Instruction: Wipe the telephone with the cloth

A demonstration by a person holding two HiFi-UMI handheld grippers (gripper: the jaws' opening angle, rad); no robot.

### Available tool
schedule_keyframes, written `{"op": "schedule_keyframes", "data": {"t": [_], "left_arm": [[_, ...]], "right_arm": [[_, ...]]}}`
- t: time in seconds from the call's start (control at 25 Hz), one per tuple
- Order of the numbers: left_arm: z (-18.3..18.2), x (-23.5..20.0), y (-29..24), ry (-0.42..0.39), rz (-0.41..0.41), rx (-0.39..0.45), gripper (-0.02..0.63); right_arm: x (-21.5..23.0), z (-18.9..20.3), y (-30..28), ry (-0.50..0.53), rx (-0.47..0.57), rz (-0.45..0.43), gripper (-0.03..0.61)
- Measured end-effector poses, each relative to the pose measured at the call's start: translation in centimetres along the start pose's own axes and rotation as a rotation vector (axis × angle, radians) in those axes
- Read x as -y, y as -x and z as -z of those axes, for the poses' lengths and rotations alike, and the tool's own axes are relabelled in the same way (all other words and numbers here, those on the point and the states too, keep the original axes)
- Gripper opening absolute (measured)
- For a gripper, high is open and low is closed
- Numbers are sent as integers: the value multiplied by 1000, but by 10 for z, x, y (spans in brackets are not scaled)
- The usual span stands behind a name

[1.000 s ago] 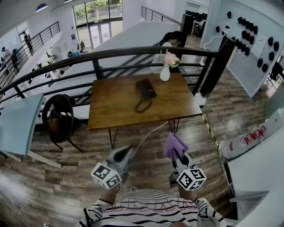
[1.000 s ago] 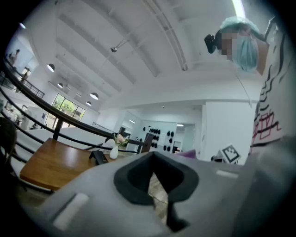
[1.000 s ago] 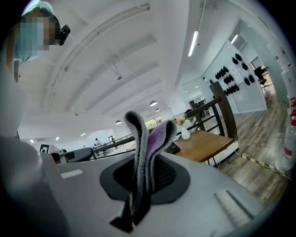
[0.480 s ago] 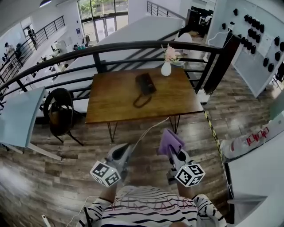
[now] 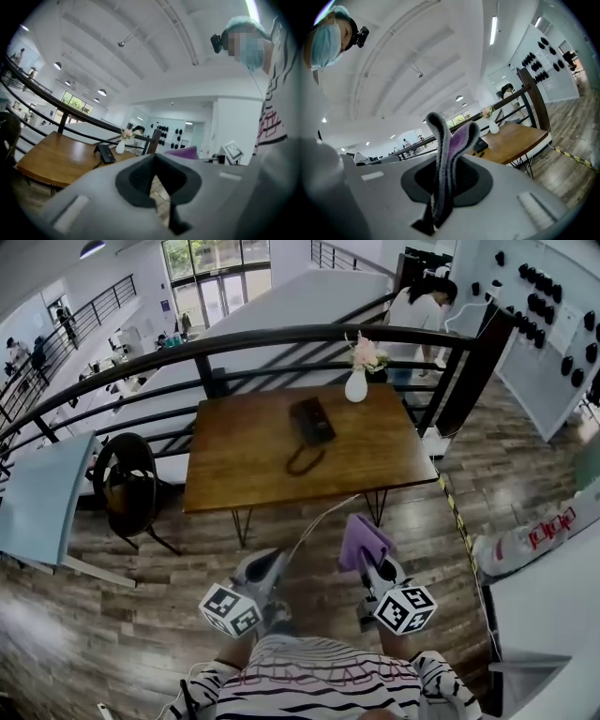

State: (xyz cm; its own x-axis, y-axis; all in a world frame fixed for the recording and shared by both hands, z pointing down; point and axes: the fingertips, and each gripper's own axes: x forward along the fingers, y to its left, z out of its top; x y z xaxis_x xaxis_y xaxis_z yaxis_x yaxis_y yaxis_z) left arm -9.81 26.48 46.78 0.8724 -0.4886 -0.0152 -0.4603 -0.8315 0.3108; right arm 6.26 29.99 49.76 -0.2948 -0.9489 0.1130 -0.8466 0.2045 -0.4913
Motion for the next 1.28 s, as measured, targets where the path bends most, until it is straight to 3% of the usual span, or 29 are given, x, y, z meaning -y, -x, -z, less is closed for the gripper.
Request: {"op": "schedule_keyframes", "data": {"t": [0.44, 0.76, 1.04, 1.28], "left_arm": [[-57, -101, -20, -19, 90, -5, -2], [-65, -151, -20, -7, 124, -30, -2], [-59, -170, -40, 31, 121, -39, -2], [-66, -177, -74, 29, 77, -29, -2]], "right_arm": [[-29, -25, -97, 8, 68, 67, 35], [-35, -16, -132, -23, 91, 135, 35], [-14, -19, -150, -42, 76, 154, 35], [13, -43, -177, -37, 53, 106, 35]]}}
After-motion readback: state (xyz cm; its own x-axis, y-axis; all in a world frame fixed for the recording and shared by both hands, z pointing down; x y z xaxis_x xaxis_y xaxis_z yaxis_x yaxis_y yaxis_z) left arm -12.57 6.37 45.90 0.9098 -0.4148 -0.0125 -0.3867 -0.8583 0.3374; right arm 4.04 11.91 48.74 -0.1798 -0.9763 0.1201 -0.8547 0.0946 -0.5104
